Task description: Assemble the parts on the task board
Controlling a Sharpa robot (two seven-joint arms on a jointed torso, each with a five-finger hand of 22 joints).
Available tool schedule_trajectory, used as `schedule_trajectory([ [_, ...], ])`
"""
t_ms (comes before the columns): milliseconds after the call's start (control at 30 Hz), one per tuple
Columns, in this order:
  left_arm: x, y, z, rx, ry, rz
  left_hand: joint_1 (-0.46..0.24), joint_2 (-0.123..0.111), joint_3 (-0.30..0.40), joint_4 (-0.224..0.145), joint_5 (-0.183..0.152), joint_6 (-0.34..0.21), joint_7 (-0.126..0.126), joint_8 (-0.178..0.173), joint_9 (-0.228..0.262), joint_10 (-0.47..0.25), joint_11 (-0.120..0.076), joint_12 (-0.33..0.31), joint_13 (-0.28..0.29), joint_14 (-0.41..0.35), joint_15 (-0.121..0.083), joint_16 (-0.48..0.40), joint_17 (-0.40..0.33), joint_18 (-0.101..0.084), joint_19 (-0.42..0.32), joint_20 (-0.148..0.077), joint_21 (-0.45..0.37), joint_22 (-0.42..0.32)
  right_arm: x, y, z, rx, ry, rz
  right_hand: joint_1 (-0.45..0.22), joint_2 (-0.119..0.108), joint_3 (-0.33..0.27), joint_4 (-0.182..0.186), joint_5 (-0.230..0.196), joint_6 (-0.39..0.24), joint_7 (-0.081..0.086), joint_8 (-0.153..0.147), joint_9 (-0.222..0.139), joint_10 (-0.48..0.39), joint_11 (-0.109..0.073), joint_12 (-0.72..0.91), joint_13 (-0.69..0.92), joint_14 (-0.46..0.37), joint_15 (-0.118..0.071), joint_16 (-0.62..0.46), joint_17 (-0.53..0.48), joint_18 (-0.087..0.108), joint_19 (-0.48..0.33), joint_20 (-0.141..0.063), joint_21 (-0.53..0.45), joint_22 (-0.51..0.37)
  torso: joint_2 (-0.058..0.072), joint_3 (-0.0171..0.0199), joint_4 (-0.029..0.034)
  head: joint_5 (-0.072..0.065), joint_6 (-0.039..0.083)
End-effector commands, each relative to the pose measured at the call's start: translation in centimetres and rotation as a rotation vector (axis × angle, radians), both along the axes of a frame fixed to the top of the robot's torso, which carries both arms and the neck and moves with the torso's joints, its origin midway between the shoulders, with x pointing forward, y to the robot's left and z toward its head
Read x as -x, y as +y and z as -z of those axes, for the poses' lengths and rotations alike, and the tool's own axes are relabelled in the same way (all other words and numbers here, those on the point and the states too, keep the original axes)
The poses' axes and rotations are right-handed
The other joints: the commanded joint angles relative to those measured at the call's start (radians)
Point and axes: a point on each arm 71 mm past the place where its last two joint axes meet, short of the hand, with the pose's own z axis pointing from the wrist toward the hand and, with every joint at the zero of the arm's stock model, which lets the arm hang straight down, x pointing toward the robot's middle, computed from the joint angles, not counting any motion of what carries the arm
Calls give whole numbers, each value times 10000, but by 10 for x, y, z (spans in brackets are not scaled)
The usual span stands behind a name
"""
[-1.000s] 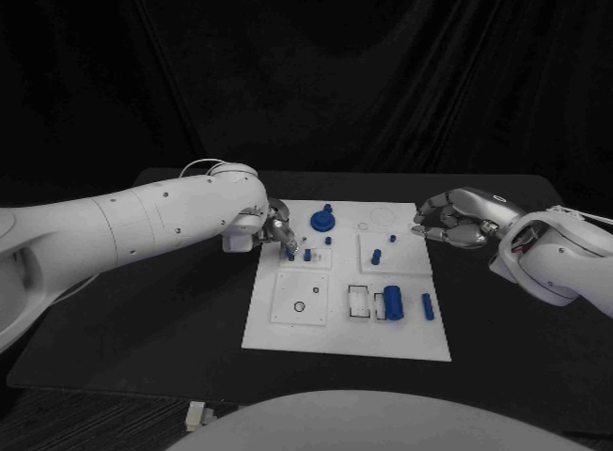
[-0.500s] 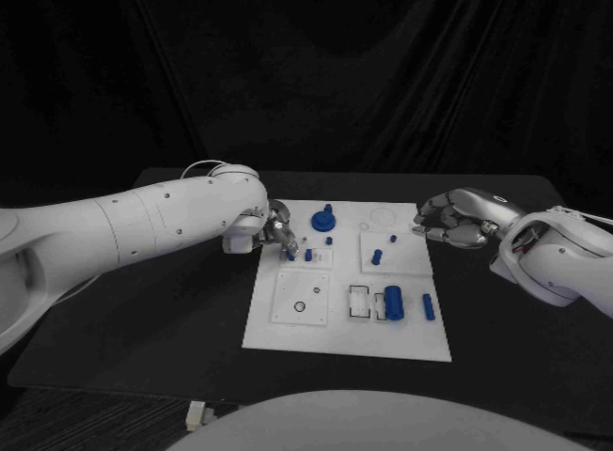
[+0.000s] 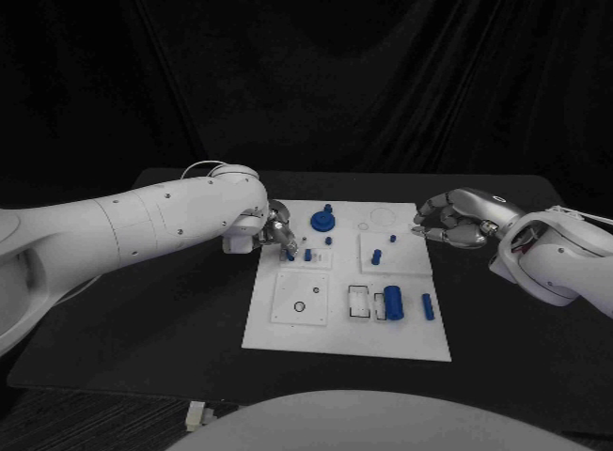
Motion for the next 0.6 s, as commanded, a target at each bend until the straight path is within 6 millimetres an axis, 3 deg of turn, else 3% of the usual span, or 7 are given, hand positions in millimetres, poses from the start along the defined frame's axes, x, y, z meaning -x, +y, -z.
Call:
schedule_trajectory([
  [33,2,-2,3,9,200,161,-71,138,381,-470,-375,137,-223,-73,-28,1044,-15,27,2610,1055,-1,26,2635,180,-85,-5,-73,1891,0,-1,2,85,119,134,119,-17,20,-43,23,66,22,-61,-10,1064,78,25,2632,794,70,-31,1599,136,39,78,-48,1827,3,1,0,-5,-2],
  [100,2,-1,3,-16,225,157,-101,152,309,-422,-647,119,-222,-110,-42,1044,-8,27,2610,1055,6,26,2635,188,-110,3,-109,1880,0,-1,2,87,123,134,119,-17,20,-43,23,66,22,-61,-10,1064,78,25,2632,794,70,-31,1599,136,39,78,-48,1827,5,0,-2,-4,-2],
  [167,2,-1,4,-44,259,154,-213,195,117,-231,-1208,46,-205,-243,-130,1044,12,27,2610,1055,26,26,2635,194,-131,23,-148,1871,0,-1,2,88,128,131,119,-17,20,-43,23,66,22,-61,-10,1064,78,25,2632,794,70,-31,1599,136,39,78,-48,1827,7,1,-1,-4,-2],
  [367,3,0,6,-115,361,164,-349,218,-523,201,-1930,-77,-147,-624,-488,1044,73,27,2610,1055,77,26,2635,223,-225,75,-299,1829,1,-1,2,94,144,128,122,-12,22,-38,23,74,25,-72,-16,1064,84,25,2632,792,74,-38,1590,142,29,81,-79,1818,5,2,-1,-6,-2],
  [600,3,1,7,-170,443,173,-569,192,-1105,649,-2374,-130,-76,-871,-740,1044,145,27,2610,1055,147,26,2635,247,-306,136,-423,1796,1,0,2,103,171,117,131,-12,25,-43,30,76,25,-76,-19,1064,84,25,2632,791,76,-41,1586,141,32,82,-72,1821,9,0,2,6,-2],
])
